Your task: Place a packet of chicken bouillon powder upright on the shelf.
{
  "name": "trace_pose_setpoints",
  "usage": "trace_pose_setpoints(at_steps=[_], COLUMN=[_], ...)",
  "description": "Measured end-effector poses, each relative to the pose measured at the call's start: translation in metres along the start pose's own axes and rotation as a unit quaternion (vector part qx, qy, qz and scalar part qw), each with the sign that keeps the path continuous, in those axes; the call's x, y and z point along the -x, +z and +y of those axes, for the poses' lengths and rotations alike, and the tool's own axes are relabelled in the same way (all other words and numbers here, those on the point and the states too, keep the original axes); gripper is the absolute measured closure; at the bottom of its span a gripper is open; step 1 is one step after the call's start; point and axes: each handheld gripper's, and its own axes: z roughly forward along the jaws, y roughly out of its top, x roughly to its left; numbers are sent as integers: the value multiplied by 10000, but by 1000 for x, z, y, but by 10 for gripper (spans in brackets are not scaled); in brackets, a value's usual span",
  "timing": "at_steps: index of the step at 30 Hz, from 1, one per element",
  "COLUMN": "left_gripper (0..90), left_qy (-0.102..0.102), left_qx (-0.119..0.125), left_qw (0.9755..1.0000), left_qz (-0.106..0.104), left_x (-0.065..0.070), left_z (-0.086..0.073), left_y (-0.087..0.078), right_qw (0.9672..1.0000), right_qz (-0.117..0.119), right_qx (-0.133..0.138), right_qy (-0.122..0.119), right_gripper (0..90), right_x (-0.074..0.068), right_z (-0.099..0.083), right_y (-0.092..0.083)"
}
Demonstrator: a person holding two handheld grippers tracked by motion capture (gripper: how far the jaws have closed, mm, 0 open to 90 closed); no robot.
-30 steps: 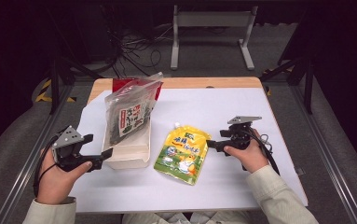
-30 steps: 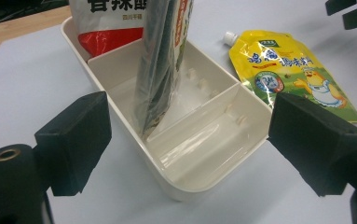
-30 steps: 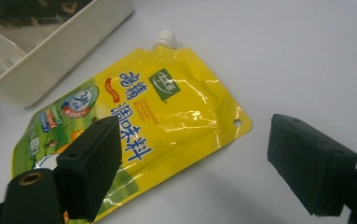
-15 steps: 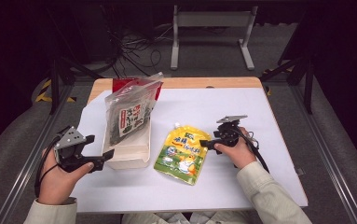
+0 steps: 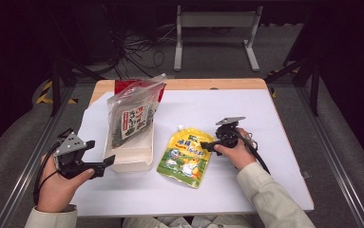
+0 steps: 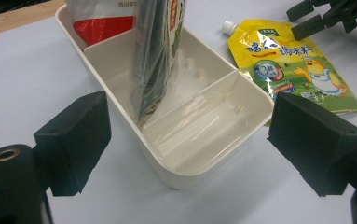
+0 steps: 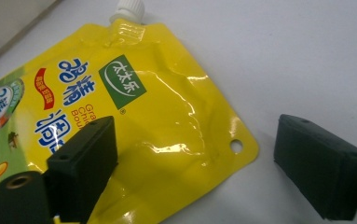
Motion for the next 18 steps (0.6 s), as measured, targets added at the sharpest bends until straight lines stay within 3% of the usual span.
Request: trace_pose_setpoints(at_steps=[2,5,12,18], left_gripper=[136,136,137,139], left_qy=[-13,-21,-28,-34], left_qx=[-12,-7,-40,74], left_qw=[10000,10000,10000,10000], left_qz=[7,4,-9,7], left_x=[0,0,0,-2], left_z=[-1,-1,-1,0], left_y=[0,0,1,-2], right_qw=[9996,9991,9982,9977], right_qz=[-50,-78,-134,-136], right_qx=[-89,-131,-120,-129], right_qy=[-269,-391,-578,-658], right_gripper=[73,73,95,112], right_x=[-6,-9,-11,-12], right_z=[2,2,0,1], right_y=[5,7,8,8])
